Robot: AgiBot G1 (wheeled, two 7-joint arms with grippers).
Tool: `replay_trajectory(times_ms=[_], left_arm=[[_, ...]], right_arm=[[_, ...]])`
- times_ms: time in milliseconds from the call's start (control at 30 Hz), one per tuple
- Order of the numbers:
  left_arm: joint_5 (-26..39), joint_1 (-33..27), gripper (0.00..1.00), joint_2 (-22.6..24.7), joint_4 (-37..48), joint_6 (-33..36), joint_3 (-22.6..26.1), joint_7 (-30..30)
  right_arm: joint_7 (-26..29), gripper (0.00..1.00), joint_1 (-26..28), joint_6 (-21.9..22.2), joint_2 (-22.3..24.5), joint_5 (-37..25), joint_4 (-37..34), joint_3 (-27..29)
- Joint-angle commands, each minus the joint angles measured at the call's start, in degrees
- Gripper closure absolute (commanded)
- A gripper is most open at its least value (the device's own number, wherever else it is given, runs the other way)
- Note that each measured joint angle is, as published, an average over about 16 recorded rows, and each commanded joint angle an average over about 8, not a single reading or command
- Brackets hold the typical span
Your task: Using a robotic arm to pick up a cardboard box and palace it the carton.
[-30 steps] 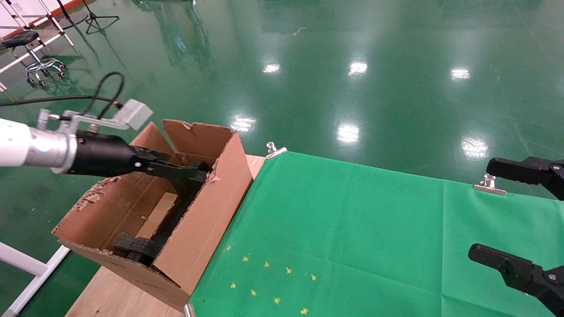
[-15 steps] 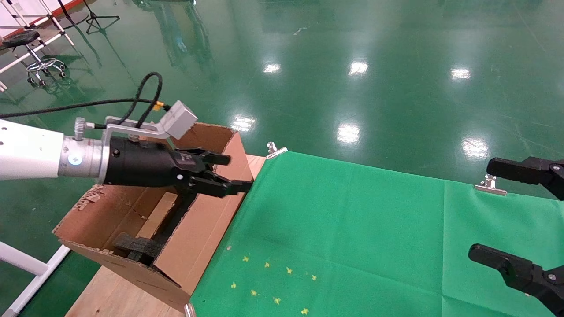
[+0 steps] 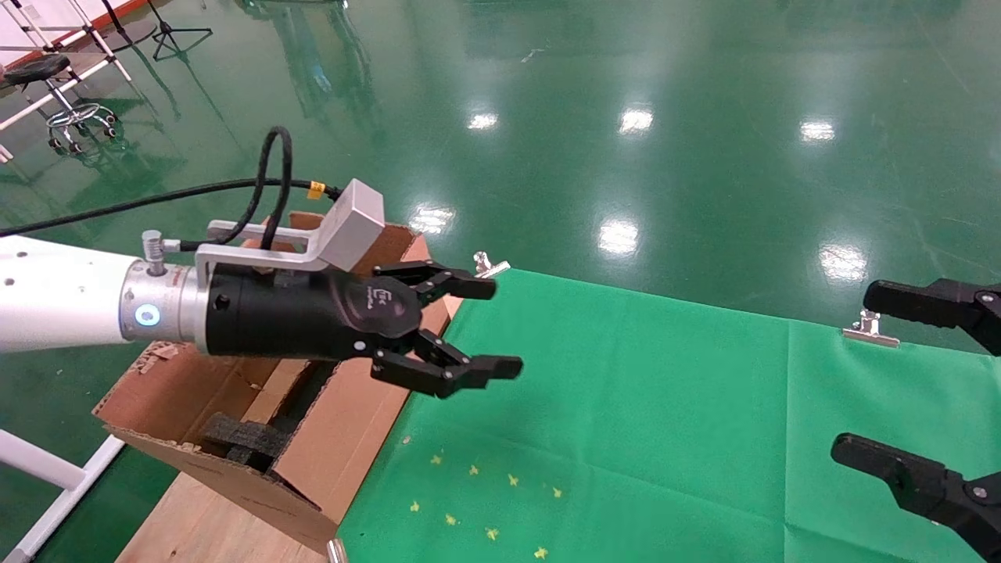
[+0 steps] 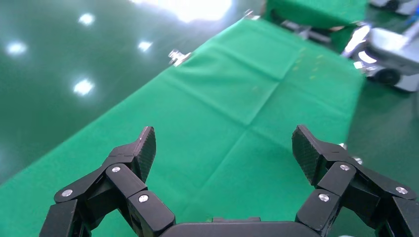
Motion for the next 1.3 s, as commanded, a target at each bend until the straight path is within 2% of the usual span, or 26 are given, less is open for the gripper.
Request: replay_trajectory(times_ms=[33, 467, 667, 800, 1300], left_arm=[[-1.3, 1.5, 0.0, 0.4, -1.0, 0.7, -1.8, 1.5], [-10.0, 11.1, 0.0, 2.7, -7.4, 5.4, -13.3, 11.0], [-13.0, 14.3, 0.0, 3.5, -9.5, 6.9, -17.2, 13.9], [-13.8, 15.2, 0.0, 3.7, -10.1, 7.4, -18.2, 14.5], [-13.0, 14.3, 0.0, 3.5, -9.5, 6.9, -17.1, 13.9]], right_arm=[[0.0, 0.0, 0.0, 0.0, 0.0, 0.0, 0.0, 0.0], [0.0, 0.0, 0.0, 0.0, 0.0, 0.0, 0.0, 0.0], [0.0, 0.0, 0.0, 0.0, 0.0, 0.0, 0.0, 0.0], [0.0, 0.0, 0.0, 0.0, 0.0, 0.0, 0.0, 0.0], [0.0, 0.0, 0.0, 0.0, 0.0, 0.0, 0.0, 0.0]])
